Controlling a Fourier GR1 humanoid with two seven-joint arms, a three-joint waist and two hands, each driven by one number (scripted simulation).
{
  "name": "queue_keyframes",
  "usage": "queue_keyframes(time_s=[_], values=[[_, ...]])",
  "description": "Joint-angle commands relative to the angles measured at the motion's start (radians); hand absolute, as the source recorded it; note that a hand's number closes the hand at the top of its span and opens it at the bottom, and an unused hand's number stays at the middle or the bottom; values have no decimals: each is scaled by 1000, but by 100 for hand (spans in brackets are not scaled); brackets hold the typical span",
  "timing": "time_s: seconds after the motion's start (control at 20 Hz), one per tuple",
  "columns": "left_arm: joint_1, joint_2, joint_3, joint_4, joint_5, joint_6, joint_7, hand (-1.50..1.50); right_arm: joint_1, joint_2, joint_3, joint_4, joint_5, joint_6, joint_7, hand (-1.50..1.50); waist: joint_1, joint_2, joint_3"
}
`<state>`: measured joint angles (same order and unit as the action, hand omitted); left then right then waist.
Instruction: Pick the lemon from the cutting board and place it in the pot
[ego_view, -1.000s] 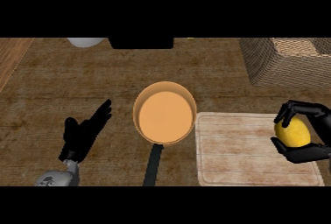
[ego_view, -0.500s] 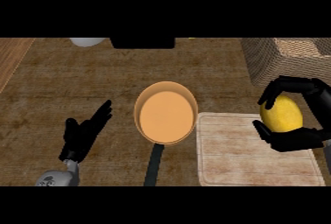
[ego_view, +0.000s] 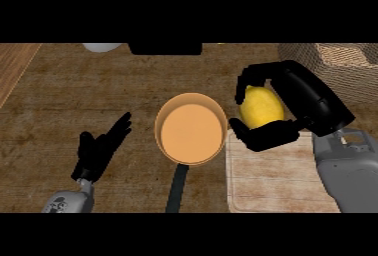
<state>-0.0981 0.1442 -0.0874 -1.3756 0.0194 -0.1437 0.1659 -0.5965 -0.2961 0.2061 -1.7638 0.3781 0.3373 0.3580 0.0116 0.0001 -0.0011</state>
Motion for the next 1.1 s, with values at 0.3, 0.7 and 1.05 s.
queue_keyframes(time_s=[0.3,0.7,1.05], values=[[47,-11,-8,-13,-2,-16,-25,0,-271,120,224,298,318,-20,98,150,19,2,0],[1,21,29,29,10,-43,-32,0,-358,226,304,546,379,156,202,150,6,5,-1],[-15,-48,-17,3,-43,25,-11,0,-397,294,350,768,261,130,346,-150,15,5,0]])
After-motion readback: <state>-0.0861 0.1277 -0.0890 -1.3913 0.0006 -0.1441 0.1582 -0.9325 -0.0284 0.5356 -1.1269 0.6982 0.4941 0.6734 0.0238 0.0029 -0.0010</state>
